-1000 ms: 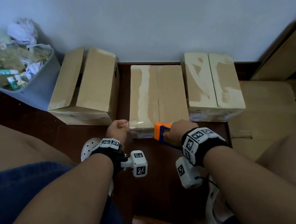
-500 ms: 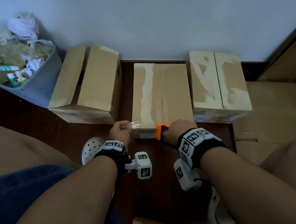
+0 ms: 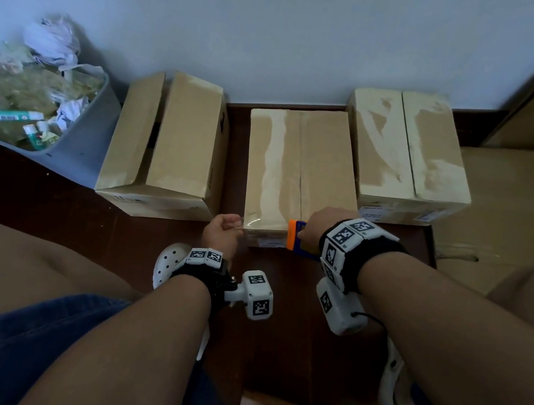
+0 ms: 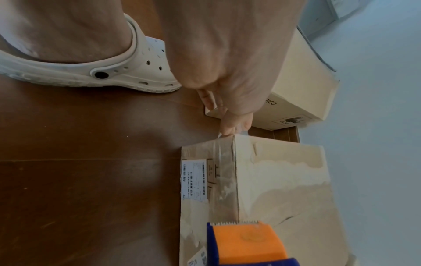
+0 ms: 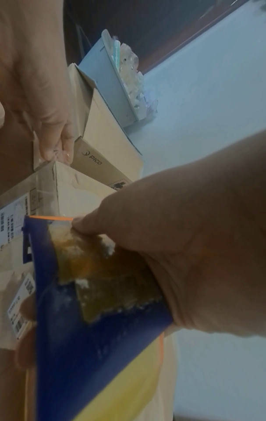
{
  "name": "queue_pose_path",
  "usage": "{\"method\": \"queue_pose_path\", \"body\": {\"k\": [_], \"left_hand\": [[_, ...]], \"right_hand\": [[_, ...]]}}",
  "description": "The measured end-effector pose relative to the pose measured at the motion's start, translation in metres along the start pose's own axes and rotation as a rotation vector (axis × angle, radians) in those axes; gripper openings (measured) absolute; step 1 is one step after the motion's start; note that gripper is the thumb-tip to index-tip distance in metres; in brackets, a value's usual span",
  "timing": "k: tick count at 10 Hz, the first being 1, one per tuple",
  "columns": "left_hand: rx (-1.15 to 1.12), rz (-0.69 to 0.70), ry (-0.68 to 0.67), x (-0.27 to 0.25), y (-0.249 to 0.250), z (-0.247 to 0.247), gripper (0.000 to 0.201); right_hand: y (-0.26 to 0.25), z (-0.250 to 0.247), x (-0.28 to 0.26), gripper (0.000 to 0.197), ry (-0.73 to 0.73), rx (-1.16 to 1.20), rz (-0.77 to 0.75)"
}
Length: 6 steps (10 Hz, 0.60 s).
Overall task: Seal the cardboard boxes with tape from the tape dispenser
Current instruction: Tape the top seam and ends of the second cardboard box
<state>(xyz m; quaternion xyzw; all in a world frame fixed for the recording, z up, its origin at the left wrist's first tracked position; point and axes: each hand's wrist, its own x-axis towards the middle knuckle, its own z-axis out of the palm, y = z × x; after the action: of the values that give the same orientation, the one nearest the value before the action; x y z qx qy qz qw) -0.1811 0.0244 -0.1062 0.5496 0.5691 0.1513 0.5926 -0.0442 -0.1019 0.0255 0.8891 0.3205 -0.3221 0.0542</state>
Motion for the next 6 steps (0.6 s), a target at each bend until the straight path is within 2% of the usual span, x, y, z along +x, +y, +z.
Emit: {"method": "queue_pose_path", "body": {"k": [3,5,6], "left_hand": [[0.181,0.060,-0.063,0.009,-0.002,-0.009,0.025],[0.016,-0.127,-0.222,0.011,0.009,-0.021,0.032],[-0.043,-0.191,-0.254,0.013,0.009,-0.023,0.031]], "right_hand": [[-0.001,0.001,-0.003,0.040,0.003,0.000,0.005],[-0.006,-0.003,-0.006,0.040,-0.006,0.010,0.009],[-0.009,-0.005,-0.009,0.041,-0.014,0.024,0.029]]}}
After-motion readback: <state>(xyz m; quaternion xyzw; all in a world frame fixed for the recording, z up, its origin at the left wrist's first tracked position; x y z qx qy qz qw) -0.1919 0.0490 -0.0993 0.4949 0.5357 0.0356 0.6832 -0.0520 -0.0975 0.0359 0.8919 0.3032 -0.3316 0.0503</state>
